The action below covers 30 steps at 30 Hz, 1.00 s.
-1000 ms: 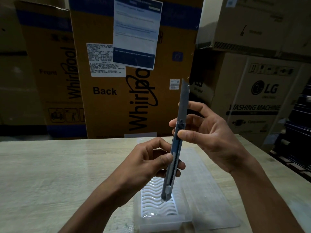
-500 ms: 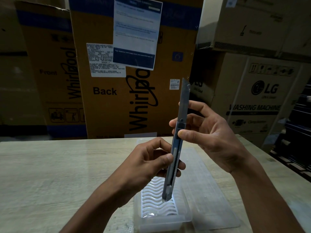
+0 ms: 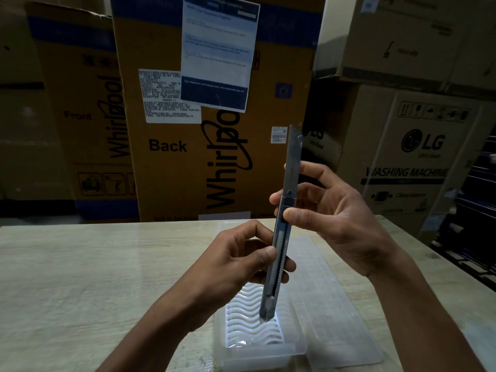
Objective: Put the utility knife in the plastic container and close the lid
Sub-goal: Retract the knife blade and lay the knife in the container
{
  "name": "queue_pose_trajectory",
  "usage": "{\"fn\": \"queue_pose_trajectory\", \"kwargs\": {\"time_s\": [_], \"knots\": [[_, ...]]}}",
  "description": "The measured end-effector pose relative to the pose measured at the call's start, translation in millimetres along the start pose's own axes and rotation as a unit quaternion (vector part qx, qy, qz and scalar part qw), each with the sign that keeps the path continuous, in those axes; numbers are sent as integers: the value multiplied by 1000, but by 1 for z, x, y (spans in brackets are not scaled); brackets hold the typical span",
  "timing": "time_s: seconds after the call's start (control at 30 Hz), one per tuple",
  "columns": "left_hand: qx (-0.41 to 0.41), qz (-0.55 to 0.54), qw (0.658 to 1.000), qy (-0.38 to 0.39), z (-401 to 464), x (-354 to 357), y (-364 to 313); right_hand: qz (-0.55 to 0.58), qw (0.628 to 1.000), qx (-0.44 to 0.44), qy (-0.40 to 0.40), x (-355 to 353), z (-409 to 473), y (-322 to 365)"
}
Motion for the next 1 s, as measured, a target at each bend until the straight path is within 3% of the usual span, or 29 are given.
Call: {"fn": "queue_pose_trajectory", "kwargs": {"time_s": [0.5, 1.0], "knots": [[16, -7, 1000, -18, 1, -2, -2, -14, 1000, 7, 13, 5, 1, -3], [45, -90, 993, -56, 1, -8, -4, -49, 998, 22, 36, 16, -1, -1]]}}
Point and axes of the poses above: each hand's wrist, its own z-axis towards the middle knuckle, its own x-axis out of the palm, y = z × x, the point moved 5 cm from there along z, towards the middle knuckle, and after that the axes turned 9 degrees about x, right-handed, at the moved point
